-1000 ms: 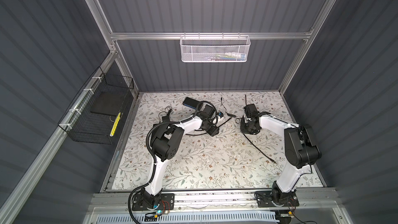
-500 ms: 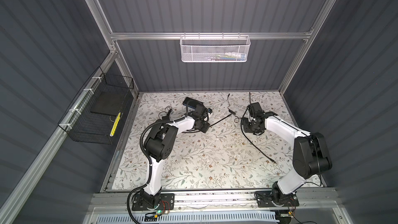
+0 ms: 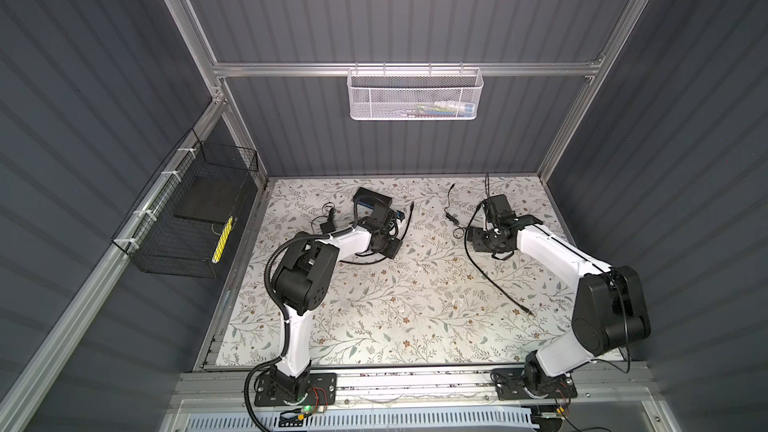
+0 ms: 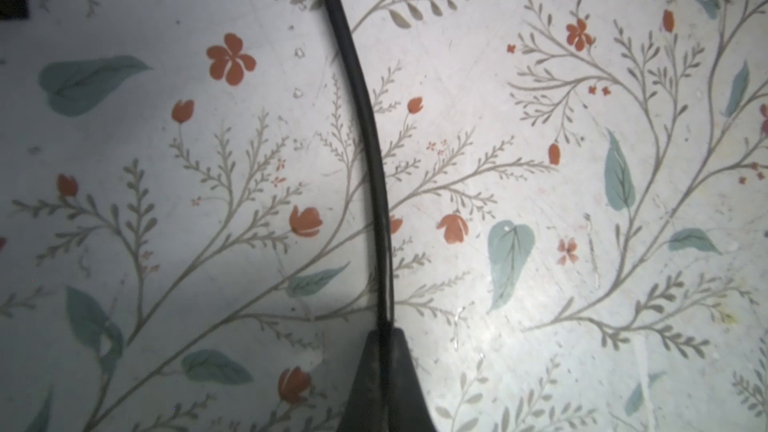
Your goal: Insert the plug into the switch port
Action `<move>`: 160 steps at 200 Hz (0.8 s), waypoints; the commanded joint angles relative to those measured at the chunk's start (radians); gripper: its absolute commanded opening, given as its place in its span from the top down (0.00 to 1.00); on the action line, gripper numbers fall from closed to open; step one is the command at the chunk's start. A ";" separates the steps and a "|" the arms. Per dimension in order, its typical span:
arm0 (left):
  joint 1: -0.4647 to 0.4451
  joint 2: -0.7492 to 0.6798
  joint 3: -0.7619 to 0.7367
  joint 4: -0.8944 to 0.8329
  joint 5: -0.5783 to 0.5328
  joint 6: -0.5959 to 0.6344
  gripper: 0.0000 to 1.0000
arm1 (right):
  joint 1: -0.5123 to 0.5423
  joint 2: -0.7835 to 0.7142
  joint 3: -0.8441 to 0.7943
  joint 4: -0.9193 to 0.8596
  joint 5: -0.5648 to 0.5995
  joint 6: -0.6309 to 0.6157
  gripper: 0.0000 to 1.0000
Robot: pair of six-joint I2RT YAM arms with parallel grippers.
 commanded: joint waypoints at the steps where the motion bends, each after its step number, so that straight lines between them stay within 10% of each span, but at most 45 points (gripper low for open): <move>1: 0.017 -0.049 -0.079 -0.143 -0.026 -0.028 1.00 | 0.000 -0.016 -0.004 0.004 0.013 -0.011 0.58; 70: 0.143 -0.386 -0.284 0.035 -0.107 -0.162 1.00 | 0.011 -0.008 0.005 0.030 -0.024 -0.007 0.58; 160: 0.256 -0.387 -0.298 0.097 -0.196 -0.227 1.00 | 0.052 0.008 0.012 0.037 -0.039 0.004 0.58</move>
